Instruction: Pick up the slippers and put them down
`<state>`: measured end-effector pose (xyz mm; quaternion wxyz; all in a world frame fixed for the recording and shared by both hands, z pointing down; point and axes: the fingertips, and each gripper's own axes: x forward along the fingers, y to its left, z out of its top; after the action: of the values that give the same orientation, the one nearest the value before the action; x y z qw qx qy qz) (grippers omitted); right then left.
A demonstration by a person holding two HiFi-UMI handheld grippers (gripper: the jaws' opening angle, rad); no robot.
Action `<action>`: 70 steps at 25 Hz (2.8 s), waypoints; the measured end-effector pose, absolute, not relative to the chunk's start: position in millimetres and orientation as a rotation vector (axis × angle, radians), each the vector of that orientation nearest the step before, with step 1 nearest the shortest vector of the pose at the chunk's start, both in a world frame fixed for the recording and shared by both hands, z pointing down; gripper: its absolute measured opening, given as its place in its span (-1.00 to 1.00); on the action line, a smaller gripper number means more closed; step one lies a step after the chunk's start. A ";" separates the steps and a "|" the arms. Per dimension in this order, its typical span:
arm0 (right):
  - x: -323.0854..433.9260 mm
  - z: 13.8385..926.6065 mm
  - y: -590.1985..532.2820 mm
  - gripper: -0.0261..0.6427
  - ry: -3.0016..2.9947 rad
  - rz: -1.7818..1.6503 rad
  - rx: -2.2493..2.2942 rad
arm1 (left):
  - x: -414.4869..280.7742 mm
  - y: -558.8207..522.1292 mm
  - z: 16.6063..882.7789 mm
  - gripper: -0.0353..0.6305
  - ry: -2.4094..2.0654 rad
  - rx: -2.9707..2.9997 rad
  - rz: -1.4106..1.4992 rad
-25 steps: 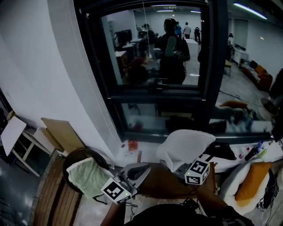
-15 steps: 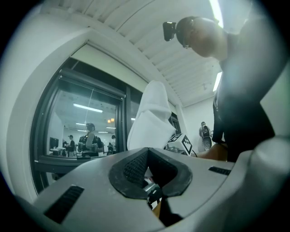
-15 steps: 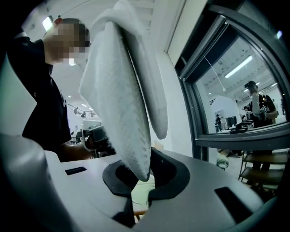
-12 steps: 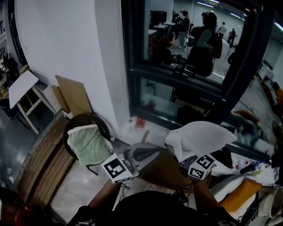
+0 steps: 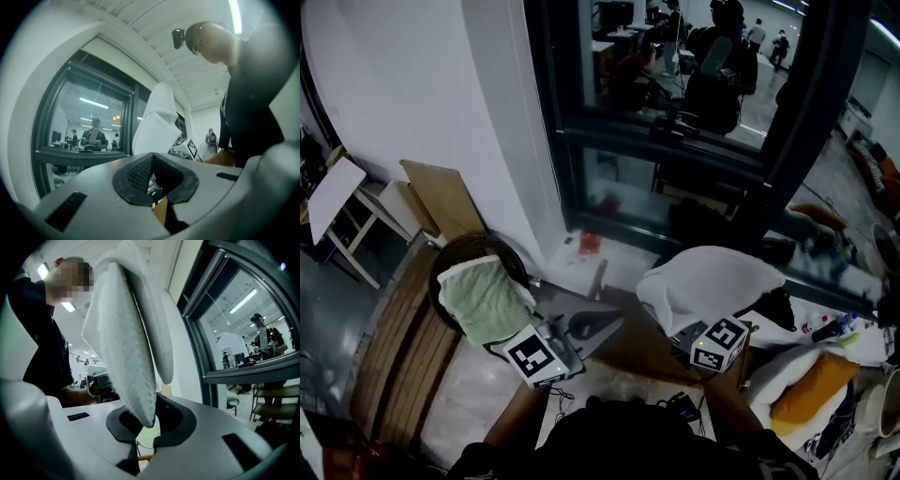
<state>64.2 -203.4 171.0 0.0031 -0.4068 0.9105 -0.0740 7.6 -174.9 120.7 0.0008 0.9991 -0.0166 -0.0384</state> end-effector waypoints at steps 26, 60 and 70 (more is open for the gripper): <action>20.6 507.4 -181.8 -0.78 2.346 -1.450 -1.094 | 2.5 -158.7 390.5 -0.86 -0.082 2.622 0.150; -42.1 656.7 -118.2 -0.39 1.924 -1.884 -0.947 | -25.4 -95.4 530.8 -0.86 -0.074 2.445 0.272; 2.4 552.7 -91.9 -0.39 2.221 -1.652 -1.156 | -25.9 -121.9 417.7 -0.86 -0.106 2.621 0.157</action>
<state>2.4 -91.9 552.7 0.0709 -0.3844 0.7386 -0.5492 -25.9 -121.9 417.7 0.2540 0.9647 -0.0391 0.0577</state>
